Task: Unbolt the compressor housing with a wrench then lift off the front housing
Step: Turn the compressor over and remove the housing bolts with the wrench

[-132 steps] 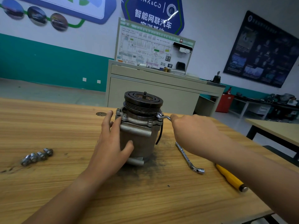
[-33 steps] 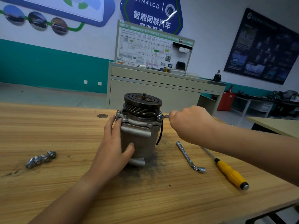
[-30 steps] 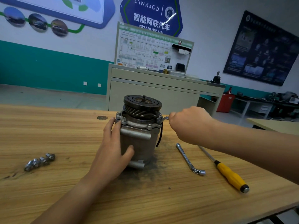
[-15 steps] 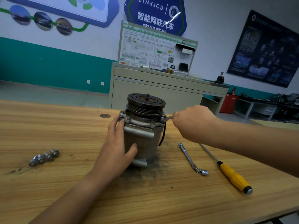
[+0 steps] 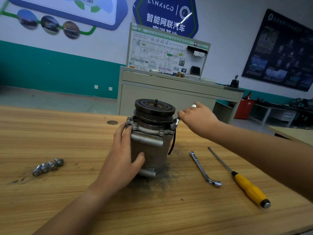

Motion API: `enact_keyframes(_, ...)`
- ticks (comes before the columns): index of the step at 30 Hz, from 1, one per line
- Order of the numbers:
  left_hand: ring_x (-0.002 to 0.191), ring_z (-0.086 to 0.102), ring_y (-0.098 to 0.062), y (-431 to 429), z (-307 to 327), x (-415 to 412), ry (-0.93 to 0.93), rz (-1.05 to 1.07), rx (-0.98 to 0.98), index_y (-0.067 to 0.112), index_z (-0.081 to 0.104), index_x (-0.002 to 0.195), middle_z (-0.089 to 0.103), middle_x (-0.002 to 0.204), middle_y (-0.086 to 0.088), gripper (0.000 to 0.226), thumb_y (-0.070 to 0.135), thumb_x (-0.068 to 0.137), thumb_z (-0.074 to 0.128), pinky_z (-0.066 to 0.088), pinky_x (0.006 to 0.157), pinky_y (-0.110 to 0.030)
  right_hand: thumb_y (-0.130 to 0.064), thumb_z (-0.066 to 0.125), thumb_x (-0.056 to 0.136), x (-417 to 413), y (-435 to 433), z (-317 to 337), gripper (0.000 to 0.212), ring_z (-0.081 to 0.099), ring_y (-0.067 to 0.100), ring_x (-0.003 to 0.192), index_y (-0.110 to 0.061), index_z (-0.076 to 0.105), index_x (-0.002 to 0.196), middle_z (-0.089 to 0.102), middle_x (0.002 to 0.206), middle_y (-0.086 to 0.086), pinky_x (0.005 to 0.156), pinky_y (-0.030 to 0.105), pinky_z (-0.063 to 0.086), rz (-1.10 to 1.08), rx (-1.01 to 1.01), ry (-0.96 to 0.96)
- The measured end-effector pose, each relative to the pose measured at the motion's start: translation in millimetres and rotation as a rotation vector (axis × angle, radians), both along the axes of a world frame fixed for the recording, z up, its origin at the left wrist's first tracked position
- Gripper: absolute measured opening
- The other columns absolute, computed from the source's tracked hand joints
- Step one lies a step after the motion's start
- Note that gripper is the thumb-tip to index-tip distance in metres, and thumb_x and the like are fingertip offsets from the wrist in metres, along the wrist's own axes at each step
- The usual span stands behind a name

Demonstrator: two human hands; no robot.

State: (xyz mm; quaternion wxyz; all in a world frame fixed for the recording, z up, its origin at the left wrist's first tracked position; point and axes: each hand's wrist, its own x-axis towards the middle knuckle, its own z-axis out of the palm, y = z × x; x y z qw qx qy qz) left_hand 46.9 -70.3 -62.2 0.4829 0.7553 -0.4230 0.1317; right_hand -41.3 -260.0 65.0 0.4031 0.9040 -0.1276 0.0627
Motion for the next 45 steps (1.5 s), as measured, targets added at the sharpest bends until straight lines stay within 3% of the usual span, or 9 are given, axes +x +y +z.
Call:
enact_keyframes(4, 0.136, 0.017, -0.008, 1.0, 0.0, -0.6, -0.003, 0.007, 0.002, 0.023, 0.009, 0.148, -0.009, 0.146, 0.031, 0.079, 0.029, 0.087, 0.059, 0.025, 0.098, -0.020, -0.012, 0.043, 0.096, -2.2, -4.2, 2.6, 0.033, 0.054, 0.024, 0.113, -0.011, 0.043, 0.128, 0.059, 0.121, 0.009, 0.110, 0.042, 0.024, 0.018, 0.043, -0.118)
enact_keyframes(6, 0.136, 0.018, -0.009, 1.5, 0.1, -0.7, -0.001, 0.011, 0.000, 0.022, 0.010, 0.148, -0.009, 0.146, 0.030, 0.078, 0.029, 0.087, 0.059, 0.024, 0.098, -0.020, -0.015, 0.035, 0.099, -17.3, -3.2, 10.7, 0.024, 0.060, 0.022, 0.082, -0.009, 0.044, 0.121, 0.063, 0.094, 0.007, 0.087, 0.038, 0.046, 0.031, 0.167, -0.333)
enact_keyframes(8, 0.137, 0.018, -0.010, 1.5, 0.5, -1.5, -0.002, 0.009, 0.000, 0.021, 0.011, 0.148, -0.008, 0.146, 0.030, 0.078, 0.028, 0.087, 0.059, 0.024, 0.099, -0.021, -0.020, 0.031, 0.101, -34.4, 2.3, 16.9, 0.023, 0.047, 0.017, 0.053, -0.006, 0.043, 0.115, 0.050, 0.066, 0.000, 0.048, 0.031, 0.038, 0.067, 0.368, -0.540)
enact_keyframes(10, 0.138, 0.018, -0.010, 2.0, 0.8, -2.5, -0.008, 0.007, 0.004, 0.022, 0.011, 0.148, -0.009, 0.145, 0.031, 0.079, 0.027, 0.087, 0.060, 0.025, 0.101, -0.022, -0.019, 0.033, 0.100, -49.6, 13.4, 20.5, 0.021, 0.043, 0.014, 0.049, -0.009, 0.044, 0.116, 0.046, 0.062, -0.001, 0.041, 0.028, 0.031, 0.012, 0.458, -0.515)
enact_keyframes(19, 0.139, 0.012, -0.009, 2.7, 2.9, -3.5, 0.003, 0.009, 0.011, 0.021, 0.009, 0.149, -0.011, 0.147, 0.029, 0.079, 0.028, 0.088, 0.058, 0.021, 0.102, -0.022, -0.011, 0.041, 0.096, -64.9, 60.7, 7.6, 0.027, 0.036, 0.009, 0.054, -0.017, 0.042, 0.123, 0.037, 0.065, -0.003, 0.043, 0.020, 0.026, -0.160, 0.332, -0.109)
enact_keyframes(28, 0.135, 0.016, -0.005, 2.7, 1.9, -3.0, 0.005, 0.008, -0.003, 0.019, 0.012, 0.148, -0.009, 0.150, 0.024, 0.078, 0.025, 0.087, 0.060, 0.022, 0.100, -0.020, 0.002, 0.040, 0.091, -54.8, 66.8, 0.0, 0.045, 0.027, 0.019, 0.043, 0.006, 0.026, 0.133, 0.028, 0.056, 0.003, 0.038, 0.027, 0.023, -0.133, 0.071, 0.058)
enact_keyframes(35, 0.130, 0.015, 0.000, 2.4, 1.5, -3.1, -0.006, 0.006, 0.002, 0.020, 0.011, 0.148, -0.010, 0.150, 0.025, 0.078, 0.025, 0.087, 0.059, 0.021, 0.097, -0.017, -0.007, 0.040, 0.094, -51.8, 36.8, 4.0, 0.039, 0.034, 0.012, 0.045, -0.008, 0.030, 0.132, 0.038, 0.058, -0.002, 0.038, 0.023, 0.027, -0.038, -0.003, 0.070)
enact_keyframes(41, 0.132, 0.014, -0.001, 2.4, 0.6, -1.6, 0.002, -0.002, 0.005, 0.023, 0.010, 0.148, -0.010, 0.147, 0.029, 0.078, 0.027, 0.088, 0.058, 0.023, 0.098, -0.019, -0.002, 0.047, 0.091, -19.4, -2.3, 8.8, 0.040, 0.054, 0.021, 0.088, -0.013, 0.036, 0.128, 0.057, 0.101, 0.007, 0.074, 0.030, 0.048, 0.080, 0.094, -0.049)
enact_keyframes(45, 0.136, 0.015, -0.007, 3.2, 0.4, -0.5, 0.004, -0.001, 0.009, 0.024, 0.010, 0.148, -0.011, 0.147, 0.029, 0.078, 0.028, 0.087, 0.059, 0.025, 0.099, -0.020, -0.004, 0.045, 0.093, 3.4, -9.9, -16.9, 0.037, 0.052, 0.023, 0.110, -0.011, 0.040, 0.129, 0.058, 0.119, 0.008, 0.093, 0.029, 0.040, 0.171, 0.169, -0.158)
